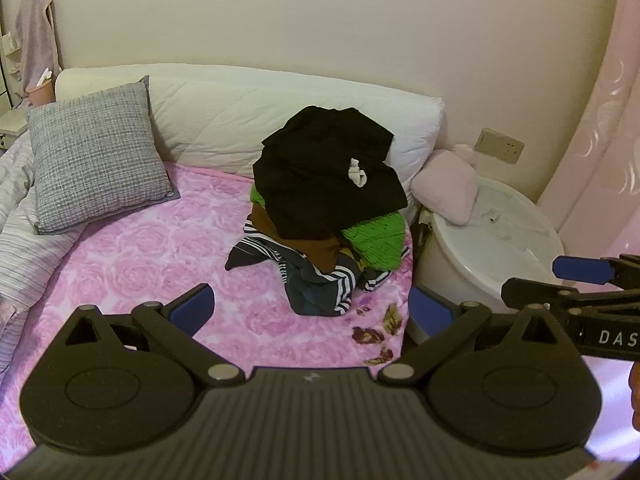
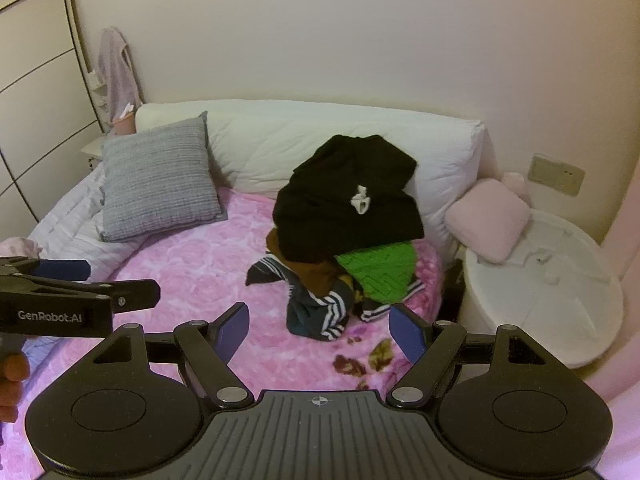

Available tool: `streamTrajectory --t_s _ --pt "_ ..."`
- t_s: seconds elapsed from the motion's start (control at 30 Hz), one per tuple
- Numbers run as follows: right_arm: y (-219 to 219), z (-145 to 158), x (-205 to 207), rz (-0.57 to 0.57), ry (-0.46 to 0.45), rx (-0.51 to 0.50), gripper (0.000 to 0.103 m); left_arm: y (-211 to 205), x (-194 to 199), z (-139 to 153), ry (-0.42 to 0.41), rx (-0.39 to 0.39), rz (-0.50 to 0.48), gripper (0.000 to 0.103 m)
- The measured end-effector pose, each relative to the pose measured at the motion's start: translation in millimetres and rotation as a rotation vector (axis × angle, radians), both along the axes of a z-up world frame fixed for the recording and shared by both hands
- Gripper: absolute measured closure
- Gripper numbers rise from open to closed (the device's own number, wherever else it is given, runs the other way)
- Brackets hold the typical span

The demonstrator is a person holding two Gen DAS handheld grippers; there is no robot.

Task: Fold clothes
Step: 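Move both tools toward the clothes pile on the bed, then grasp the black top on the pile with both grippers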

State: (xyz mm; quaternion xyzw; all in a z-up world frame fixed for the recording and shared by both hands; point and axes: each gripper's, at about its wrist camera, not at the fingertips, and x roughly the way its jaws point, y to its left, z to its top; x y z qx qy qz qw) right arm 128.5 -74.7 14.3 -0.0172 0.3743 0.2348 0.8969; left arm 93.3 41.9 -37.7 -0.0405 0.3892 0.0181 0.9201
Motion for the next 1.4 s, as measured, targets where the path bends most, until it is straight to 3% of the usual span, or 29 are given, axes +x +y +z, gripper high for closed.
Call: streamTrajectory --t_s 0.23,0.5,0.9,1.4 --pt "7 -20 56 0.053 0.037 -0.013 0.029 6 50 -19 0.031 -0.002 0.038 0.001" --pt "3 -56 143 0.037 0.107 -0.004 0.029 6 128 -54 0.102 0.013 0.079 0.002" --pt "8 -105 266 0.052 0.107 0.027 0.029 8 258 -105 0.111 0.021 0.108 0.004" --pt "65 -179 399 0.138 0.094 -0.021 0.040 62 385 -190 0.211 0.037 0.199 0.013"
